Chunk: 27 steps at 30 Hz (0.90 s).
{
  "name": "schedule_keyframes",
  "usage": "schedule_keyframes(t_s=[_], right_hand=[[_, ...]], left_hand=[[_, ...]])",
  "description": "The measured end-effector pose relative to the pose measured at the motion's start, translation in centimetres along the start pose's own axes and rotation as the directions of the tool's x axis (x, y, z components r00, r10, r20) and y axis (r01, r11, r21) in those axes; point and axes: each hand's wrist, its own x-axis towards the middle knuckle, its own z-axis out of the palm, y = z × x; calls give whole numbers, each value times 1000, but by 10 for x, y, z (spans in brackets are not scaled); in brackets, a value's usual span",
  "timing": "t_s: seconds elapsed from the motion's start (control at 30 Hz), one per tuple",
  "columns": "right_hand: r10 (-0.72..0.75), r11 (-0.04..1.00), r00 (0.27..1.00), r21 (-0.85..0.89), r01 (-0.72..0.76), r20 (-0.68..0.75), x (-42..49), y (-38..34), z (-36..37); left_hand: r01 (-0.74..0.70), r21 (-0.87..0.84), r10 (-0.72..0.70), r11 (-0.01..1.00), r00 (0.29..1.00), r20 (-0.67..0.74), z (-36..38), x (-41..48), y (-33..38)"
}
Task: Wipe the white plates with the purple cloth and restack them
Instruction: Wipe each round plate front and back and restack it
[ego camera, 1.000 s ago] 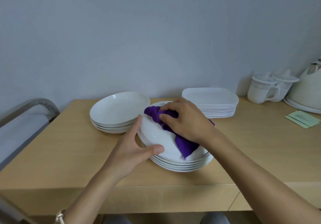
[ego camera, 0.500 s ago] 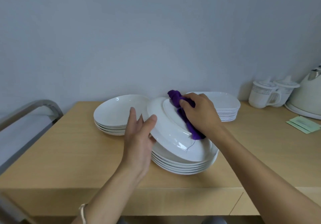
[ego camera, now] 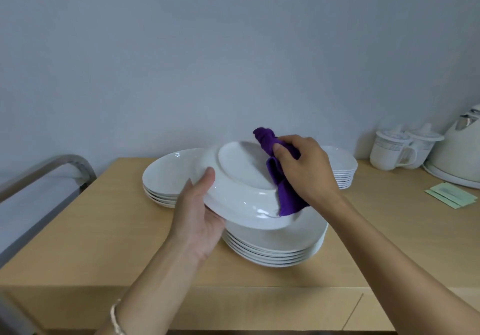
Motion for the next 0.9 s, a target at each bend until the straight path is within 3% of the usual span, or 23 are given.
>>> schedule_keyframes(t_s=[0.13,0.23,0.27,0.33,0.4,0.53,0.6,0.7,0.9], right_hand=[[-13,1000,1000,9,13,-14,4,-5,0],[3,1000,1000,-7,-3,18,0,-1,6],[7,1000,1000,-19,-7,26,-2,2,8],[15,999,999,-37,-14,41,-3,5,11],[22,999,998,-50,-19,53,-3,8,13],[28,997,998,-78,-23,64,-3,9,13],[30,996,997,-86,-24,71,-3,11,12],[43,995,996,-98,-35,84,-5,14,12],[48,994,995,-97,-40,88,-8,17,7]], left_hand=[[-171,149,165,974,985,51,12,9,32],[-391,345,377,853,920,108,15,19,49],[-469,455,454,757,878,151,15,22,53],[-568,685,552,456,784,283,12,30,59],[-551,824,527,134,744,412,4,41,63],[-323,838,327,-440,811,485,-11,63,64],[-270,744,245,-611,829,503,-17,69,58],[-247,639,129,-729,867,482,-30,76,50],[-217,581,31,-784,922,386,-51,89,43]])
